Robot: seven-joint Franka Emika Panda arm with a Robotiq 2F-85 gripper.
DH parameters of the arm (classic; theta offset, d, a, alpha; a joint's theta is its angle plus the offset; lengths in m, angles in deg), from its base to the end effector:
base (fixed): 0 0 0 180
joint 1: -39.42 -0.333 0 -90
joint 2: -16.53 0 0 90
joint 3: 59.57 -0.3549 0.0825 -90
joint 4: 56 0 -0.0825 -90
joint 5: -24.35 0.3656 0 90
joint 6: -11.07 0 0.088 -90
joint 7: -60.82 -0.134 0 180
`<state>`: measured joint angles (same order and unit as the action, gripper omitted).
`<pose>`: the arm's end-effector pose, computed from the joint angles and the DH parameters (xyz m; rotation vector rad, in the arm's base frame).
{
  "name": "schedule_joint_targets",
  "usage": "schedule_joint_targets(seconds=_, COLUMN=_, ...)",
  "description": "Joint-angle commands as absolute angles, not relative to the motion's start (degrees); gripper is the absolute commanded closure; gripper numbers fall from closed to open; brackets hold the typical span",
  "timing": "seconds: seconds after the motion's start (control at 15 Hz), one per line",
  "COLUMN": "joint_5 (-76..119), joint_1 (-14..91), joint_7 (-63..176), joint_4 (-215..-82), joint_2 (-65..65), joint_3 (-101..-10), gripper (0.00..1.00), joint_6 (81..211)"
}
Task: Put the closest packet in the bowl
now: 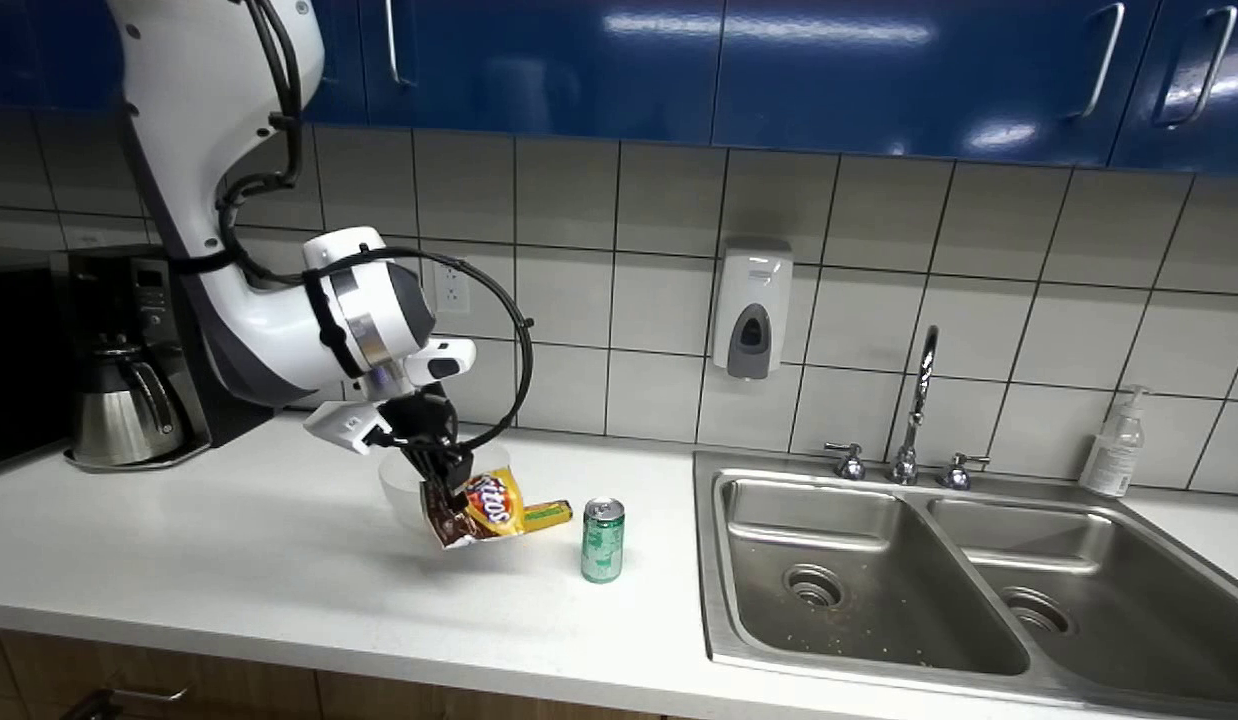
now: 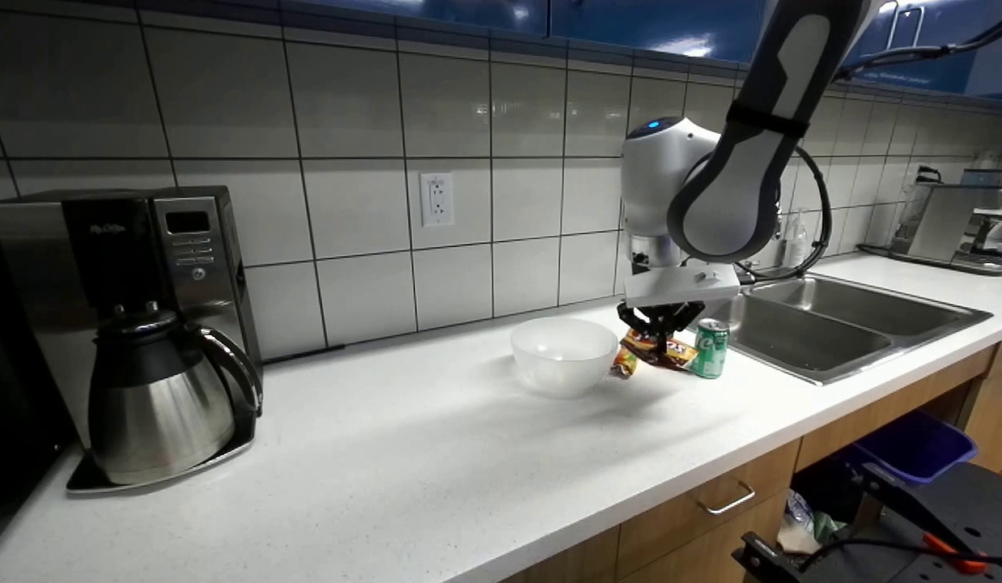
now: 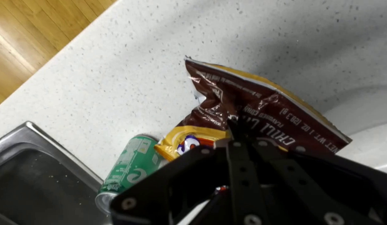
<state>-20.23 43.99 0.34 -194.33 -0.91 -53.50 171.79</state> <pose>0.4957 -0.0667 0.2168 2.7835 -0.7191 0.2844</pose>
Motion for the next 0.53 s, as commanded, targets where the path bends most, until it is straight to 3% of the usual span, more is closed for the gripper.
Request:
schedule_joint_targets(seconds=0.0, joint_5=-21.03, joint_1=43.23, joint_7=-0.38, joint_4=-196.82, joint_2=5.14, joint_3=-53.48, gripper=1.00, joint_6=171.40)
schedule_joint_targets(seconds=0.47, joint_5=-20.74, joint_1=40.90, joint_7=-0.91, joint_4=-194.56, joint_2=4.95, joint_3=-54.27, gripper=1.00, joint_6=171.61)
